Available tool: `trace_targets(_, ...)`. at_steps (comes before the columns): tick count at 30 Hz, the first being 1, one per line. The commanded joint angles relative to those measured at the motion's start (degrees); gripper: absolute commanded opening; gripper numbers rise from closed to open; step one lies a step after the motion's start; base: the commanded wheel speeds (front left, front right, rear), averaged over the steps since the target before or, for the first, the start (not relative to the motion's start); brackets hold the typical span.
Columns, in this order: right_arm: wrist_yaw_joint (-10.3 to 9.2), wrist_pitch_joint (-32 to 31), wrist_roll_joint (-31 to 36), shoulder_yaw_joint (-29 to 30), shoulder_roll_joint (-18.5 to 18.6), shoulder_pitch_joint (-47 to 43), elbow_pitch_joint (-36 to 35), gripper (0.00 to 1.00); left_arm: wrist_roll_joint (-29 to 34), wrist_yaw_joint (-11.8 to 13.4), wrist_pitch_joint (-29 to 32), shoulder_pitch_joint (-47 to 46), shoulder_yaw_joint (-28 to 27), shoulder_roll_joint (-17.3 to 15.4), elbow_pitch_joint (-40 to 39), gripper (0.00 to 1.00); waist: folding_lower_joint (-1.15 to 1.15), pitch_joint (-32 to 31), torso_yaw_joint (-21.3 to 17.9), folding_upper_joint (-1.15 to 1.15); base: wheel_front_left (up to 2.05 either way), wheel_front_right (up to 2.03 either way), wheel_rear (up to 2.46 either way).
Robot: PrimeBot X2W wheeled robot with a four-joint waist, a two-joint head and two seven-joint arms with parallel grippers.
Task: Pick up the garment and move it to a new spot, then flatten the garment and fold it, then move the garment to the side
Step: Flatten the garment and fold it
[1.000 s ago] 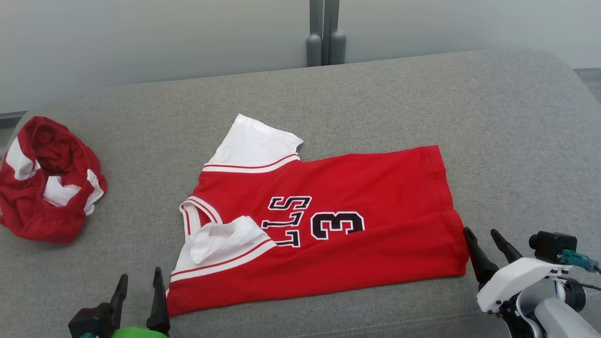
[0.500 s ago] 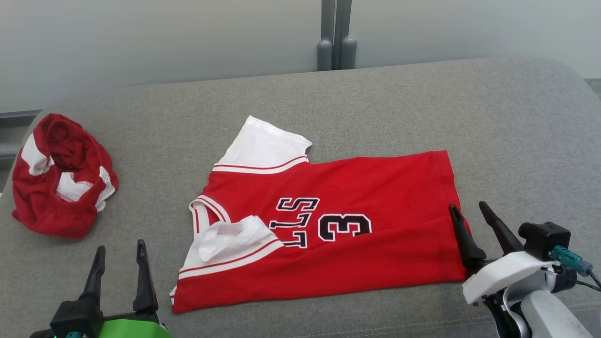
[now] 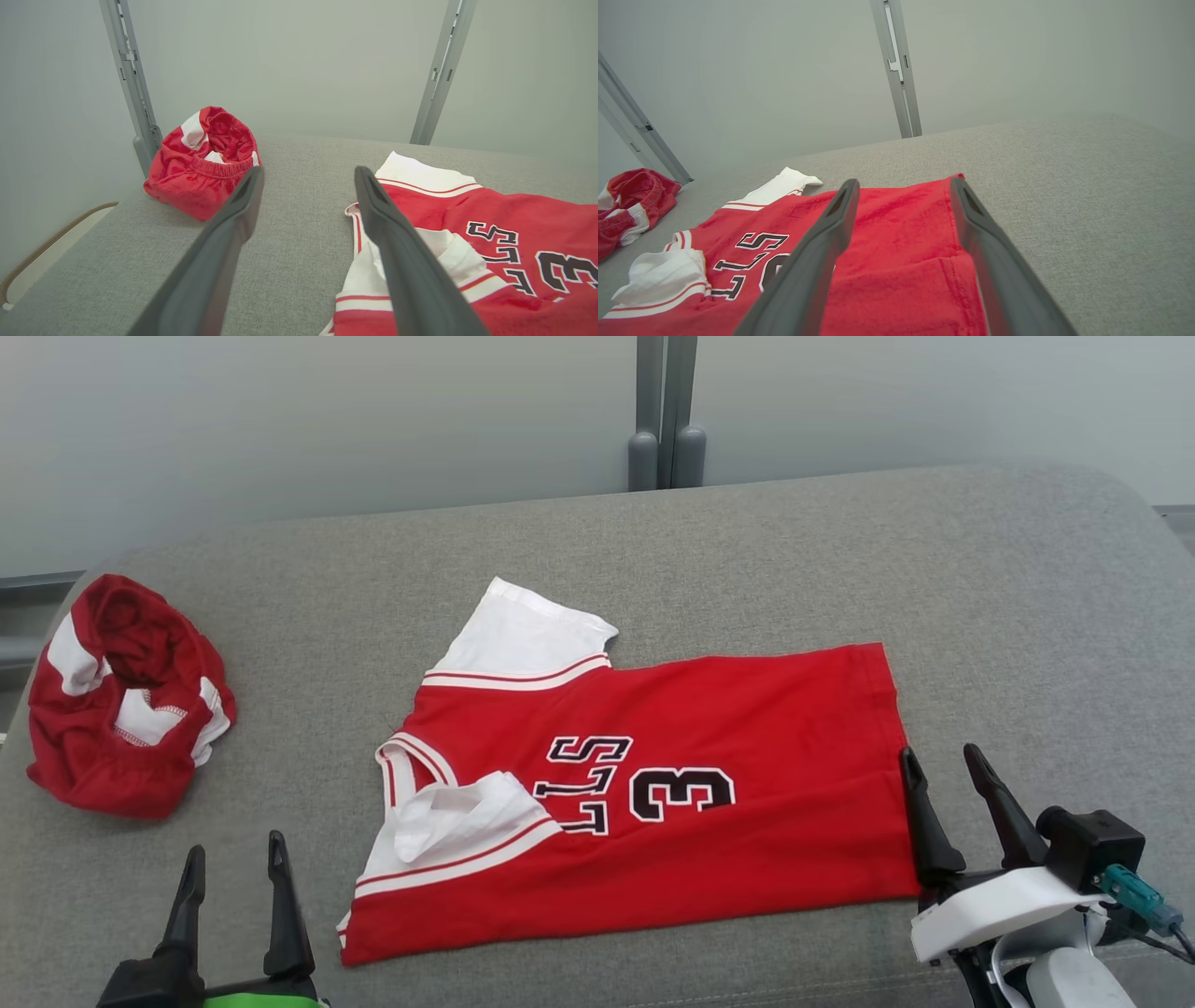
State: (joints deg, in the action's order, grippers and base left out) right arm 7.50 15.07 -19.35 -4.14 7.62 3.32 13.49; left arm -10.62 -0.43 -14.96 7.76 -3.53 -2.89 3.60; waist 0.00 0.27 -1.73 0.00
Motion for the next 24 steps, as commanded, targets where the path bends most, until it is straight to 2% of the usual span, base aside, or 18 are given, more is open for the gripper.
trace_targets(1, -0.02, 0.3, 0.6, -0.1, -0.2, -0.4, -0.3, 1.0, 0.1, -0.4, -0.2, -0.6, 0.0, 0.0, 0.2, 1.0, 0.0, 0.2, -0.4, 0.0, 0.0, 0.0, 0.0)
trace_targets(4, -0.02, 0.3, 0.8, -0.7, -0.3, 0.6, -0.3, 1.0, 0.6, -1.9, -0.2, -2.6, 0.2, -0.2, 0.6, 1.0, 0.0, 0.6, -1.7, 0.0, 0.0, 0.0, 0.0)
trace_targets(6, -0.02, 0.3, 0.9, -1.3, -0.3, 1.9, 0.2, 1.0, 0.9, -3.4, -0.2, -5.6, 0.5, -1.4, 1.3, 1.0, 0.0, 1.5, -3.3, 0.0, 0.0, 0.0, 0.0)
trace_targets(10, -0.02, 0.3, 1.0, -2.0, -0.3, 3.8, 0.4, 1.0, 1.5, -5.0, 0.2, -11.2, 2.0, -3.9, 3.3, 1.0, 0.0, 3.1, -5.8, 0.0, 0.0, 0.0, 0.0)
trace_targets(16, -0.02, 0.3, 0.6, -3.7, -1.0, 7.5, 0.5, 1.0, 1.3, -6.5, 3.6, -20.9, 5.1, -9.6, 6.5, 1.0, 0.0, 7.1, -10.3, 0.0, 0.0, 0.0, 0.0)
trace_targets(20, -0.02, 0.3, 0.0, -4.4, -1.9, 11.0, 0.4, 1.0, -1.6, -6.9, 7.4, -29.0, 8.1, -14.2, 9.0, 1.0, 0.0, 11.4, -13.4, 0.0, 0.0, 0.0, 0.0)
trace_targets(21, -0.02, 0.3, 0.0, -4.4, -1.9, 11.0, 0.4, 1.0, -1.6, -6.9, 7.4, -29.0, 8.1, -14.2, 9.0, 1.0, 0.0, 11.4, -13.4, 0.0, 0.0, 0.0, 0.0)
trace_targets(24, -0.02, 0.3, -0.2, -5.0, -2.5, 13.2, -0.1, 1.0, -6.0, -7.0, 10.2, -34.5, 11.9, -17.7, 10.6, 1.0, 0.0, 14.3, -14.9, 0.0, 0.0, 0.0, 0.0)
